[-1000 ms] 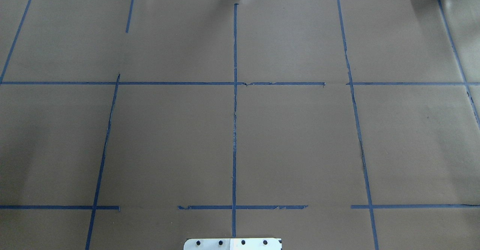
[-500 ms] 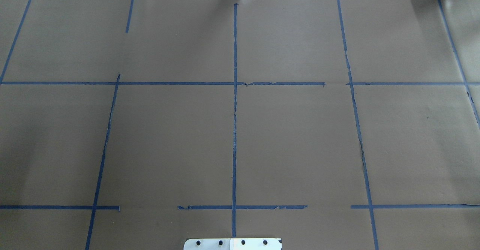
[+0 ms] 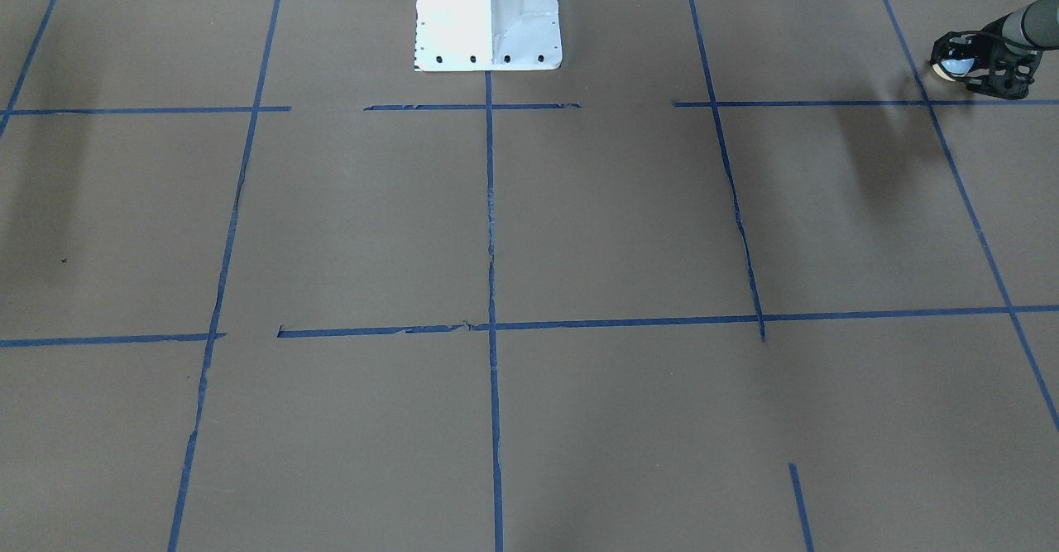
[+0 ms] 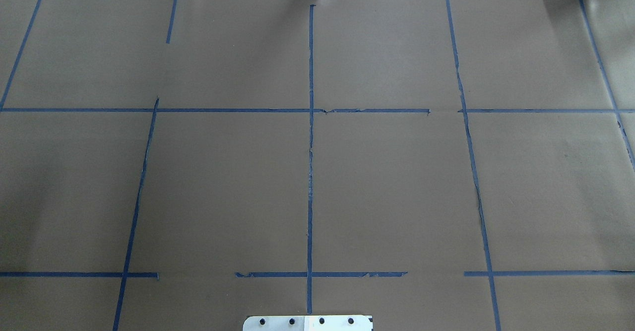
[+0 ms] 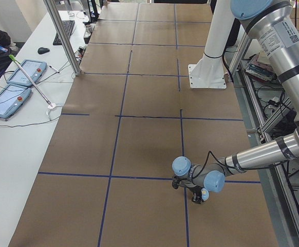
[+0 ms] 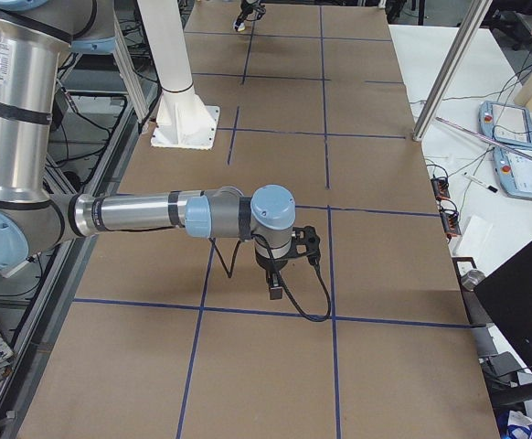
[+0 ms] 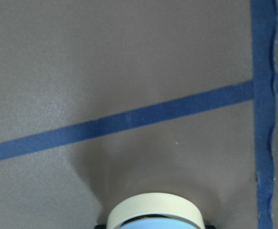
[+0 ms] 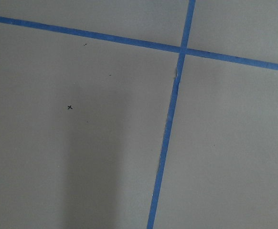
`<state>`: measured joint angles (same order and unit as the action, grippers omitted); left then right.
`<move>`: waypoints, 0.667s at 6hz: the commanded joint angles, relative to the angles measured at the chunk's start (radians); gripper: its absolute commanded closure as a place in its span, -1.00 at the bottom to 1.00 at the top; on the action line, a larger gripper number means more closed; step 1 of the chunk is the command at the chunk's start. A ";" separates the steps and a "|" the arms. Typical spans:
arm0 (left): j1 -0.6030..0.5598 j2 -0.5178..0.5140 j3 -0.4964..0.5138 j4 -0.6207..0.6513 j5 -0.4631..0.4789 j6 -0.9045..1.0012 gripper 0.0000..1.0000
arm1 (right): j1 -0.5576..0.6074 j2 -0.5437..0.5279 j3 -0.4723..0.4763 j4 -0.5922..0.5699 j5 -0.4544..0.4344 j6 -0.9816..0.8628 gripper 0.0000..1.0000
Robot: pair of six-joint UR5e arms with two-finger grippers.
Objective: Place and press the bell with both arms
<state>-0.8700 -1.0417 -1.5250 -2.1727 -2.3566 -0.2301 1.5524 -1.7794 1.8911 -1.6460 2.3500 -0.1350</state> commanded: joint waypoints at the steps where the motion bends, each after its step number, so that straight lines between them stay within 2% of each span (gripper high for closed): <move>1: -0.012 0.002 -0.058 -0.001 0.005 -0.002 0.80 | 0.000 0.000 0.000 0.000 0.005 0.000 -1.00; 2: -0.015 0.003 -0.108 0.002 0.003 -0.002 0.84 | 0.000 0.000 0.000 0.000 0.006 0.002 -1.00; 4: -0.148 -0.047 -0.179 0.060 0.002 -0.002 0.90 | 0.000 0.000 0.003 0.000 0.014 0.000 -1.00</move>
<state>-0.9535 -1.0602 -1.6731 -2.1477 -2.3542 -0.2323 1.5524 -1.7794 1.8943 -1.6460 2.3591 -0.1340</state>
